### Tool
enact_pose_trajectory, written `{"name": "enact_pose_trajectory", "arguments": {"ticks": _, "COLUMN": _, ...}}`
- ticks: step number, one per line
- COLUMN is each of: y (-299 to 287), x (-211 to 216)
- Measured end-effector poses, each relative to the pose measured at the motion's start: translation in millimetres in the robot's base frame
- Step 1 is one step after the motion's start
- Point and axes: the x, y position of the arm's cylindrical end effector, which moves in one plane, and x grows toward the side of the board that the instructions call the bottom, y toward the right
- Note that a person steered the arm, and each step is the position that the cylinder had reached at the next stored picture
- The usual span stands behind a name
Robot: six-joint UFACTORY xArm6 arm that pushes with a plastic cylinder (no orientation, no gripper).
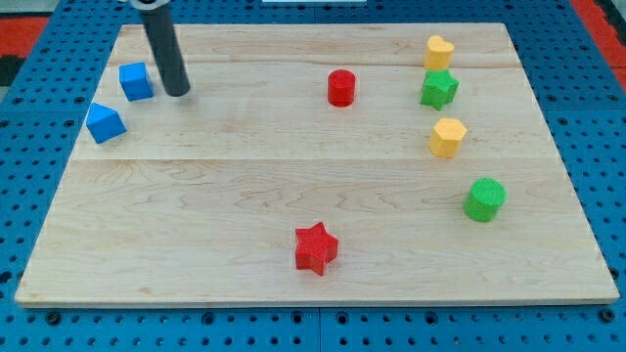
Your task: Push the red circle slightly left
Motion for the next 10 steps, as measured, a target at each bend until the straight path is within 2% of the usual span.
{"name": "enact_pose_trajectory", "arguments": {"ticks": 2, "y": -46.4, "x": 0.0}}
{"name": "enact_pose_trajectory", "arguments": {"ticks": 3, "y": -9.9, "x": -0.8}}
{"name": "enact_pose_trajectory", "arguments": {"ticks": 4, "y": 44.1, "x": -20.1}}
{"name": "enact_pose_trajectory", "arguments": {"ticks": 5, "y": 109.9, "x": -56.9}}
{"name": "enact_pose_trajectory", "arguments": {"ticks": 6, "y": 179.5, "x": -68.9}}
{"name": "enact_pose_trajectory", "arguments": {"ticks": 7, "y": 215.4, "x": -68.9}}
{"name": "enact_pose_trajectory", "arguments": {"ticks": 10, "y": 256.0, "x": -30.6}}
